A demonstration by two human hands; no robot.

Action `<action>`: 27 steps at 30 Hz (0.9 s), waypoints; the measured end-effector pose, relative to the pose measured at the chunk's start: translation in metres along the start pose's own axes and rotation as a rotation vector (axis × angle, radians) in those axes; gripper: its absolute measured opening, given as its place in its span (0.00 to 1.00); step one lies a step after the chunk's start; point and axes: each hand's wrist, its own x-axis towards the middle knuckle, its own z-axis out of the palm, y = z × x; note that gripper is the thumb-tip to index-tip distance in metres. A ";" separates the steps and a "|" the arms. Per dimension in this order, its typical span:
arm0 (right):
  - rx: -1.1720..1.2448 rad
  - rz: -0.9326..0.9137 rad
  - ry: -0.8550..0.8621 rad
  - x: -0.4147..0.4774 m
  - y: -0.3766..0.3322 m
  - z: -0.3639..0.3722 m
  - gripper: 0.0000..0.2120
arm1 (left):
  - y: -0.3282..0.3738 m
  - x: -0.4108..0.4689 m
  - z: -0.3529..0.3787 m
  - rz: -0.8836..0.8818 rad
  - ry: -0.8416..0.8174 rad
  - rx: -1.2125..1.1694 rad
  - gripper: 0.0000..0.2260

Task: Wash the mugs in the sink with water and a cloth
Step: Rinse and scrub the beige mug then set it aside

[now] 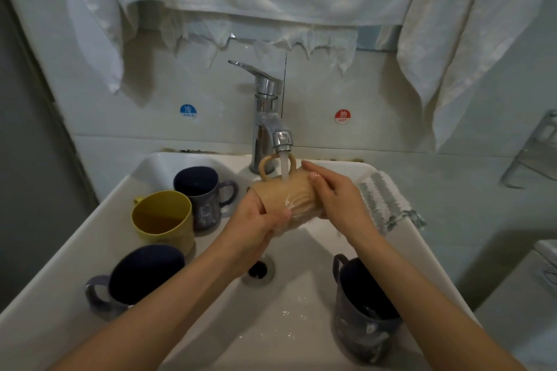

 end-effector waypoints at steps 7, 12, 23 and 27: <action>-0.026 -0.027 -0.027 -0.003 0.001 0.000 0.19 | 0.003 -0.003 0.000 -0.034 -0.007 -0.032 0.23; 0.018 0.013 -0.048 -0.004 -0.002 -0.001 0.17 | 0.002 -0.003 0.001 -0.025 -0.014 -0.030 0.26; 0.494 0.362 -0.187 -0.001 -0.010 0.007 0.24 | -0.001 -0.005 0.009 0.010 -0.015 0.077 0.22; 0.455 0.351 -0.167 0.002 -0.013 0.014 0.21 | -0.002 -0.006 0.009 -0.003 -0.019 0.101 0.21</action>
